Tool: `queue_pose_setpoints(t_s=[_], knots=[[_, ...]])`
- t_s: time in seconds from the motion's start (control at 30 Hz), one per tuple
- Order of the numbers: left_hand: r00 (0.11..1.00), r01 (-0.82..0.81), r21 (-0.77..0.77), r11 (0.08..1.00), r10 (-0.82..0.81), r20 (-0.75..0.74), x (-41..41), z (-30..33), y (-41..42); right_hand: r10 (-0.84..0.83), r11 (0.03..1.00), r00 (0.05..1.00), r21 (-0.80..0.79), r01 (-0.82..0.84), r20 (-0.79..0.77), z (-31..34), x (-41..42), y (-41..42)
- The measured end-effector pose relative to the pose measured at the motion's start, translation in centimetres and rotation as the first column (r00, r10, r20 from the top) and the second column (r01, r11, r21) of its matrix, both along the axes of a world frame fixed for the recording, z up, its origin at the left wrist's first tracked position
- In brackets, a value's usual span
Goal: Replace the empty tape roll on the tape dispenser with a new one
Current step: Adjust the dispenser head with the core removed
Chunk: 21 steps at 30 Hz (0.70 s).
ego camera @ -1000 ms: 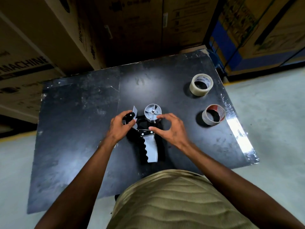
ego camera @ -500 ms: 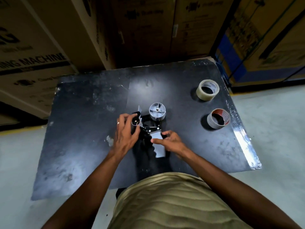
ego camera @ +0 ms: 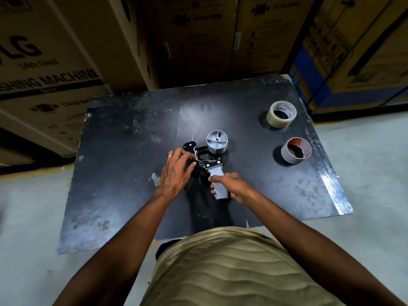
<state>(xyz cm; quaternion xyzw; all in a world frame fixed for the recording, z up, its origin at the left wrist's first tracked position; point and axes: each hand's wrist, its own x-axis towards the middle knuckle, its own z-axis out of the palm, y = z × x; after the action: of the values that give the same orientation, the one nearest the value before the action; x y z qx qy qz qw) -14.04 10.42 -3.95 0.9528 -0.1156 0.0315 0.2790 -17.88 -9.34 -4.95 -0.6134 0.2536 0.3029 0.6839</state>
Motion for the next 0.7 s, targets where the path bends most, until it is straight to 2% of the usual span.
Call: queue_pose_setpoints(t_s=[0.17,0.43,0.7], knots=[[0.999,-0.044,0.003,0.999,0.044,-0.007,0.1,0.1,-0.5,-0.017,0.998,1.000,0.053,0.018,-0.022,-0.1,-0.1,0.7],[0.996,-0.088,0.032,0.996,0.088,0.007,0.7,0.1,-0.5,-0.010,0.997,0.998,0.077,0.005,0.064,-0.3,-0.4,1.0],[0.995,-0.093,0.156,0.983,0.096,-0.011,2.3,1.2,0.2,-0.037,0.997,0.993,0.064,0.030,0.113,-0.2,0.7,2.1]])
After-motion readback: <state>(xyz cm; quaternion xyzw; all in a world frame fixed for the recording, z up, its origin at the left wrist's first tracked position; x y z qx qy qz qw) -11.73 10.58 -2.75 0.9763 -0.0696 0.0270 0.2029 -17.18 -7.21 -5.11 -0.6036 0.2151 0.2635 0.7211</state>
